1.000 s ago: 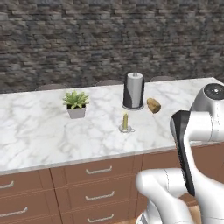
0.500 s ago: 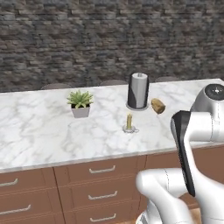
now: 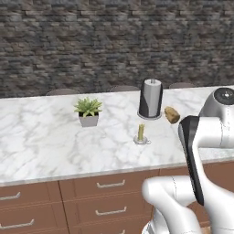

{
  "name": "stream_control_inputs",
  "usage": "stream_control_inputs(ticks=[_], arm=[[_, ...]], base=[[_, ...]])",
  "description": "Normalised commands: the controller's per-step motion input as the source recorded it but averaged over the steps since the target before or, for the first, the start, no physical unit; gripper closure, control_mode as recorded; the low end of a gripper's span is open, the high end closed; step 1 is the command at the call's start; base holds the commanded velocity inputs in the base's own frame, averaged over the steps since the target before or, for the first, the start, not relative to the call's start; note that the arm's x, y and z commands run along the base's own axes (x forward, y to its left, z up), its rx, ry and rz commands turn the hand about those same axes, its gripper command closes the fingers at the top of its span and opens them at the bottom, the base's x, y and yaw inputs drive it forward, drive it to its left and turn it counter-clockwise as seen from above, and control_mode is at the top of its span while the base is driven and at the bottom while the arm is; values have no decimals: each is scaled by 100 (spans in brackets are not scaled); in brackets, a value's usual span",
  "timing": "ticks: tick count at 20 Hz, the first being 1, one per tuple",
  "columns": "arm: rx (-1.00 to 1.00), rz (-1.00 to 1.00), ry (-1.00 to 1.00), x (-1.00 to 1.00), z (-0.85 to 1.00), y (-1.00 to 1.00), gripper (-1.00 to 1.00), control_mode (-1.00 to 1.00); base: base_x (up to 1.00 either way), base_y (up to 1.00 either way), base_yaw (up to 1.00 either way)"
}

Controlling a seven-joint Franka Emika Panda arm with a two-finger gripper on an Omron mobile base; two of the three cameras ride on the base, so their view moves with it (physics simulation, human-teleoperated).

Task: Pick the candle and candle from the dining table and place them in the open cabinet. Close the cabinet after placing the objects.

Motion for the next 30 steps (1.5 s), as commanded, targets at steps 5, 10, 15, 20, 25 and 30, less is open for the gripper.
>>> stream_control_inputs(ticks=[5, 10, 15, 20, 25, 30], arm=[[0, 0, 0, 0, 0, 0, -100, 100], [0, 0, 0, 0, 0, 0, -100, 100], [0, 0, 0, 0, 0, 0, -100, 100], [0, 0, 0, 0, 0, 0, -100, 100], [0, 0, 0, 0, 0, 0, -100, 100], [0, 0, 0, 0, 0, 0, -100, 100]], base=[[45, 14, 3], [43, 12, 0], [28, 6, 0], [1, 0, 0], [0, 0, 0], [0, 0, 0]])
